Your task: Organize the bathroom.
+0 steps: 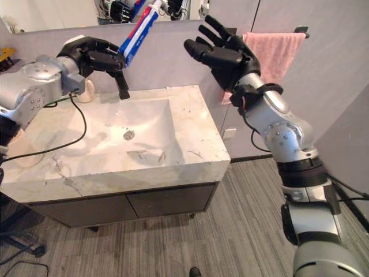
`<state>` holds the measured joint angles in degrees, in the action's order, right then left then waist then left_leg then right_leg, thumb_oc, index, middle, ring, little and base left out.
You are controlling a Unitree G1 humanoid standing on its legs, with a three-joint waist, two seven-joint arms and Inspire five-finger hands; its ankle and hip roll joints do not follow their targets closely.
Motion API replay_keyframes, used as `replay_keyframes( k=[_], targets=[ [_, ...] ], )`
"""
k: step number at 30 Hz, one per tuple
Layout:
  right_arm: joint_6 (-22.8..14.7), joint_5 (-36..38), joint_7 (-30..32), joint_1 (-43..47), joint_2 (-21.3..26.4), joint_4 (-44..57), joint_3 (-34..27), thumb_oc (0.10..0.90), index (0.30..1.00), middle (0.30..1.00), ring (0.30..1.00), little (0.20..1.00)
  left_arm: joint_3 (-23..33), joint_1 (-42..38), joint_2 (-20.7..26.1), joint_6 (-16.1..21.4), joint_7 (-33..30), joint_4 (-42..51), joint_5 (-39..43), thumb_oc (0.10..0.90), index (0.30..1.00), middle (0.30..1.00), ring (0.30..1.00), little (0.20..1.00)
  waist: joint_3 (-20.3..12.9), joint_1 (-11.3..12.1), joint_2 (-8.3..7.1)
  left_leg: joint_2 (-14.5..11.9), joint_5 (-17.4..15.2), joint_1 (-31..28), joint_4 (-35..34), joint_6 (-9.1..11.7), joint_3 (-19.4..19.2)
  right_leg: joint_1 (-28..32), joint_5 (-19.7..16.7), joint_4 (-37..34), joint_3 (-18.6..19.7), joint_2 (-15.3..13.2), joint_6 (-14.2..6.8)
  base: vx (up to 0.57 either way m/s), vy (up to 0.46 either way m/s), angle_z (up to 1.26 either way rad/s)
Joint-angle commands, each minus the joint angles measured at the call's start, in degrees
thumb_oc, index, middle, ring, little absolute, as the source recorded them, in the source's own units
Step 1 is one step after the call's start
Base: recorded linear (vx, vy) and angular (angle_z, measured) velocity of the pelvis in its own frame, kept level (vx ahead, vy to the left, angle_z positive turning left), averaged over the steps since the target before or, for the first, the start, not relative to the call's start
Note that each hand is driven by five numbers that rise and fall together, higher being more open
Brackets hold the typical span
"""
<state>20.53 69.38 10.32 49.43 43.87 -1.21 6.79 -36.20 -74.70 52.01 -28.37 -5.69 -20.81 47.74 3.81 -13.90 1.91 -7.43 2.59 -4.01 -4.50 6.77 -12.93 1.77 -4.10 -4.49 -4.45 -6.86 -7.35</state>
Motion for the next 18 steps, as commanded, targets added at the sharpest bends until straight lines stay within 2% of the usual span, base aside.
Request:
replay_keyframes(
  k=[1,6,11,18],
  targets=[
    [-3.5,4.4,-1.7,8.9,1.9,-3.5,-0.1,0.800,0.900,0.900,0.900,0.900,1.1,-6.6,3.9,11.4,-1.3,-1.5,1.7,0.400,0.300,0.300,0.300,0.300,-8.1,1.9,-1.81,0.3,0.9,5.4,5.2,-1.6,5.2,0.7,4.7,5.5,-4.9,1.4,-2.3,0.00,0.000,0.00],
    [-3.5,6.6,-1.5,11.6,1.6,-6.9,2.0,0.800,0.900,0.900,0.900,0.900,0.8,-5.5,3.5,13.6,-0.5,-1.9,2.6,0.400,0.300,0.300,0.300,0.300,-7.9,2.6,-2.02,0.2,1.0,5.3,5.1,-1.5,5.3,0.6,4.7,5.7,-4.9,1.2,-2.5,0.00,0.001,0.02],
    [-5.1,7.6,-2.2,13.1,1.0,-10.2,3.6,0.800,0.900,0.900,0.900,0.900,0.3,-4.1,2.6,14.3,-0.2,-0.9,3.1,0.400,0.300,0.300,0.300,0.300,-7.8,3.4,-2.41,0.1,0.9,5.5,5.4,-1.6,5.5,0.5,4.6,5.9,-5.0,1.0,-2.6,0.01,-0.002,0.06],
    [-7.1,7.9,-3.5,14.7,0.1,-13.7,4.8,0.800,0.900,0.900,0.900,0.900,-0.2,-2.0,1.0,12.0,3.1,-0.2,2.5,0.400,0.300,0.300,0.300,0.300,-7.6,4.2,-2.65,-0.1,0.8,5.5,5.6,-1.5,5.8,0.5,4.6,6.1,-4.5,0.9,-2.8,0.00,-0.022,0.05]
  ],
)
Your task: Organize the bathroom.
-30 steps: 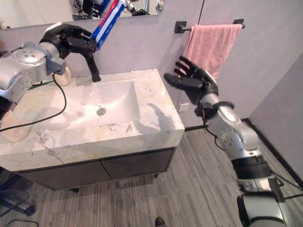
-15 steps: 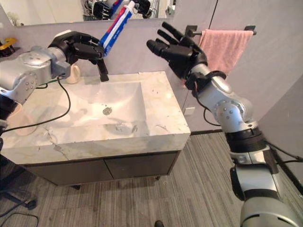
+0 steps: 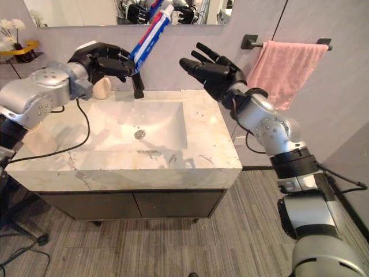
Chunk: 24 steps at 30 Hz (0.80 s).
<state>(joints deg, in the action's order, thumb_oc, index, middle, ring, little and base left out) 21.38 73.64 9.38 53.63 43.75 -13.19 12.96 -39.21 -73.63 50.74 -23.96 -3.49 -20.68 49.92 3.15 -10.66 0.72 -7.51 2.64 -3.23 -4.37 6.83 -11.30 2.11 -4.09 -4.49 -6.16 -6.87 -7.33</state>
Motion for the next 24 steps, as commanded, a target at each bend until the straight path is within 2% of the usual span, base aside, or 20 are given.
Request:
replay_keyframes(
  k=[1,10,16,24],
  targets=[
    [-8.1,3.8,-2.7,10.6,0.3,-1.9,-1.3,0.800,0.900,0.900,0.900,0.900,2.7,-2.9,2.2,7.1,1.3,-0.3,0.5,0.400,0.300,0.300,0.300,0.300,-6.9,1.1,-1.46,-0.1,0.8,4.7,5.5,-1.5,4.1,0.2,4.6,6.1,-2.8,0.9,-2.9,0.00,-0.045,0.02],
    [-10.3,4.2,-2.0,9.7,-0.3,-2.5,-2.3,0.800,0.900,0.900,0.900,0.900,5.0,2.3,2.1,2.2,6.9,2.3,-0.2,0.400,0.300,0.300,0.300,0.300,-6.8,1.6,-0.88,-0.7,0.5,4.4,5.5,-1.3,4.6,0.0,4.3,6.3,-2.4,0.6,-2.9,0.00,-0.012,0.00],
    [-10.4,4.0,-1.1,7.3,-0.4,-1.0,-4.1,0.800,0.900,0.900,0.900,0.900,8.8,8.0,3.0,1.4,8.7,4.7,-1.3,0.400,0.300,0.300,0.300,0.300,-7.1,1.8,-0.59,-1.0,0.4,4.2,5.4,-1.2,4.4,-0.3,4.2,6.4,-2.0,0.5,-2.9,0.00,-0.009,0.03],
    [-5.2,4.1,-0.8,3.6,-0.7,1.4,-5.3,0.800,0.900,0.900,0.900,0.900,13.1,14.0,3.0,3.6,8.3,7.5,-2.0,0.400,0.300,0.300,0.300,0.300,-7.3,1.5,-0.90,-1.5,0.5,4.0,5.3,-1.1,4.0,-0.6,4.0,6.4,-1.5,0.6,-2.8,0.00,-0.002,0.01]
  ],
)
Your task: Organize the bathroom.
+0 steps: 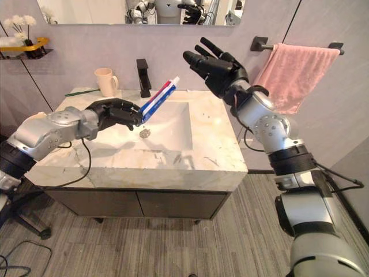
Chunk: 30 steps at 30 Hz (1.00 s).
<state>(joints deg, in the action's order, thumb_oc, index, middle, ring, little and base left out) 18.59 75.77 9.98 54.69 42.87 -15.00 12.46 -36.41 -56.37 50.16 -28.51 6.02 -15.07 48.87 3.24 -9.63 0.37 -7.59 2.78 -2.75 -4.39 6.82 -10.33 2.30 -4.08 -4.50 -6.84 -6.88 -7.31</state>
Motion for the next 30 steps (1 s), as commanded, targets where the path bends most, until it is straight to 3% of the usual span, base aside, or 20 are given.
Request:
replay_keyframes(
  k=[1,13,23,30],
  targets=[
    [-1.8,2.0,-1.4,2.3,0.1,3.3,-4.8,0.800,0.900,0.900,0.900,0.900,10.4,-3.1,3.5,8.3,-1.4,2.1,-0.9,0.400,0.300,0.300,0.300,0.300,-7.4,0.4,-0.62,-1.5,0.3,3.6,5.4,-1.0,3.0,-0.7,4.0,6.4,-0.8,0.6,-2.8,0.00,0.000,0.00],
    [2.5,0.8,-3.9,-1.8,-4.0,2.7,-2.1,0.800,0.900,0.900,0.900,0.900,12.4,0.5,0.8,12.2,-5.6,6.3,-1.6,0.400,0.300,0.300,0.300,0.300,-7.0,0.6,-1.28,-1.7,0.6,3.8,5.3,-1.0,3.0,-0.8,4.2,6.2,-0.6,0.8,-2.5,0.00,0.000,0.00],
    [-1.8,0.1,-2.7,-2.6,-7.7,4.2,-1.0,0.800,0.900,0.900,0.900,0.900,14.8,4.3,-1.9,16.7,-9.5,8.8,-0.3,0.400,0.300,0.300,0.300,0.300,-6.7,1.4,-1.77,-1.6,0.7,3.8,5.0,-1.0,3.5,-0.5,4.0,5.6,-0.7,0.9,-2.4,0.00,0.000,0.00],
    [-4.6,-1.5,-2.7,-3.3,-7.7,5.5,-2.2,0.800,0.900,0.900,0.900,0.900,16.8,7.9,-4.0,17.4,-9.6,10.5,-1.7,0.400,0.300,0.300,0.300,0.300,-6.5,1.6,-2.11,-1.6,0.5,3.8,5.0,-1.0,3.7,-0.5,4.1,5.5,-0.6,1.1,-2.3,-0.01,-0.004,0.03]
  ],
)
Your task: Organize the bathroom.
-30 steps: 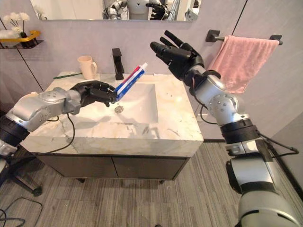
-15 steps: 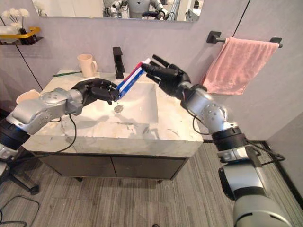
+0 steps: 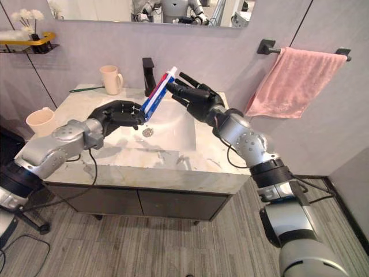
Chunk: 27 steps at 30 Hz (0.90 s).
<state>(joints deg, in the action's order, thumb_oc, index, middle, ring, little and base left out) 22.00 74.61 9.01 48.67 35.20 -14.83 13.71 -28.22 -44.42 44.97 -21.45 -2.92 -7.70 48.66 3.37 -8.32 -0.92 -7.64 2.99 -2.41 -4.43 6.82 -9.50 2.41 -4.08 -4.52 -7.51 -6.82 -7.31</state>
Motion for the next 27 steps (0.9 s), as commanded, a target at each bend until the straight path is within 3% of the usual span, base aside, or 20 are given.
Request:
replay_keyframes(
  k=[1,8,18,27],
  targets=[
    [-8.2,-0.2,-1.9,2.8,0.0,5.6,-3.7,0.800,0.900,0.900,0.900,0.900,8.7,-3.7,0.7,10.4,-0.8,3.2,-1.6,0.400,0.300,0.300,0.300,0.300,-6.7,0.3,-0.89,-1.5,0.2,3.5,5.0,-1.0,2.8,-0.6,4.0,5.5,0.1,1.0,-2.3,0.00,0.000,0.00],
    [-7.6,1.1,-1.6,2.9,0.4,6.5,-4.5,0.800,0.900,0.900,0.900,0.900,9.7,-2.6,-0.2,10.9,-0.6,3.6,-3.8,0.400,0.300,0.300,0.300,0.300,-6.9,0.0,-1.05,-1.4,0.2,3.3,4.9,-1.0,2.8,-0.8,4.0,5.5,0.5,1.1,-2.3,0.00,0.000,0.00],
    [-6.4,1.0,-2.3,1.4,-0.8,7.2,-4.0,0.800,0.900,0.900,0.900,0.900,10.5,-2.2,-0.1,18.5,-2.1,4.9,-4.7,0.400,0.300,0.300,0.300,0.300,-6.8,-0.2,-1.11,-1.4,0.3,3.2,4.6,-0.9,2.9,-0.9,4.1,5.5,0.7,1.1,-2.1,0.00,0.000,0.00],
    [-8.5,-0.4,-2.8,1.4,-1.8,7.3,-3.4,0.800,0.900,0.900,0.900,0.900,10.2,-1.8,-1.0,19.4,-2.1,5.0,-5.2,0.400,0.300,0.300,0.300,0.300,-6.6,-0.2,-1.26,-1.6,0.3,3.2,4.7,-0.9,2.8,-0.7,4.1,5.5,0.7,1.2,-2.1,0.00,0.000,0.00]
  ],
)
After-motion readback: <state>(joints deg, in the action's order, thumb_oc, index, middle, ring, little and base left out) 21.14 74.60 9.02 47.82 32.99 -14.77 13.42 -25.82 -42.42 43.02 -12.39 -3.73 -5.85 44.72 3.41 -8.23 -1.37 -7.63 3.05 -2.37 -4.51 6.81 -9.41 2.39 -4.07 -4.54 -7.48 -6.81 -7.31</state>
